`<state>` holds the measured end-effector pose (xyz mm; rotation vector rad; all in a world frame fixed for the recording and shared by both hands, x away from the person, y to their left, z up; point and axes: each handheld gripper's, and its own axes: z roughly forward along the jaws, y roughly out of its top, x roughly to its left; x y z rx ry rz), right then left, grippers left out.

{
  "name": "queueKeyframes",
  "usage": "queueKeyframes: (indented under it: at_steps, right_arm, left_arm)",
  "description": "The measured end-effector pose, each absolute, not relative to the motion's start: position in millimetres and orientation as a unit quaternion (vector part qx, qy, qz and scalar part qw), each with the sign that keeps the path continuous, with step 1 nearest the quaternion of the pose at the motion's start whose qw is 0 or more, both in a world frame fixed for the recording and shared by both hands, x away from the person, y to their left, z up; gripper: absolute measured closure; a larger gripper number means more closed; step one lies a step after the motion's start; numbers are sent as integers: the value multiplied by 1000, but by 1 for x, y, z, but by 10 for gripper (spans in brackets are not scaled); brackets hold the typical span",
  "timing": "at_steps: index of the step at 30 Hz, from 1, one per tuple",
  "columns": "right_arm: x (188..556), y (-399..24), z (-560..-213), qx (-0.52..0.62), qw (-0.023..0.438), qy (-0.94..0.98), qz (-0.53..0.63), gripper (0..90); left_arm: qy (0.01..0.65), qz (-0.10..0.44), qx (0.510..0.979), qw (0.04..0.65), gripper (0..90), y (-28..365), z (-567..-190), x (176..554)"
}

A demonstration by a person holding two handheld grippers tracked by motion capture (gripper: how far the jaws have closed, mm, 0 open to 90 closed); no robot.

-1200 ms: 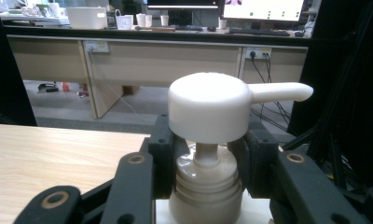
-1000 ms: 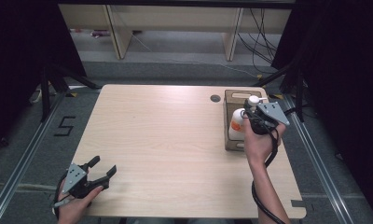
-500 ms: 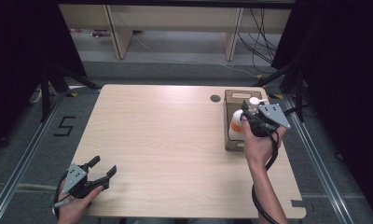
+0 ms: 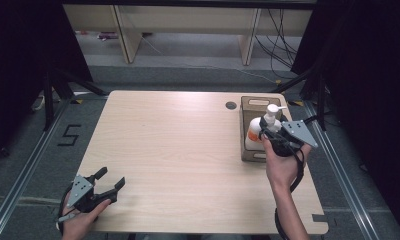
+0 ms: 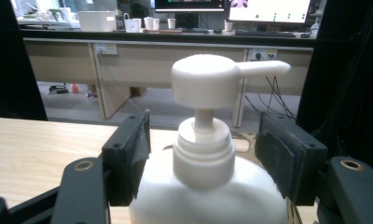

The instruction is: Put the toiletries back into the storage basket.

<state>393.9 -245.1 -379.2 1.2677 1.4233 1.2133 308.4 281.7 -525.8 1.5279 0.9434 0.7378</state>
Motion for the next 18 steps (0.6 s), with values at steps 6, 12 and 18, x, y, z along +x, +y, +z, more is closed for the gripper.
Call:
queueKeyframes:
  at_steps: [6, 12, 18]
  right_arm:
    - [377, -252, -387, 500, 420, 585, 481, 356]
    - [361, -260, -404, 508, 412, 587, 476, 361]
    - [353, -271, -421, 504, 415, 596, 468, 365]
  left_arm:
    - [401, 314, 650, 564, 219, 282, -526, 309]
    - [402, 315, 651, 561, 219, 281, -526, 308]
    - [406, 315, 654, 554, 218, 282, -525, 307]
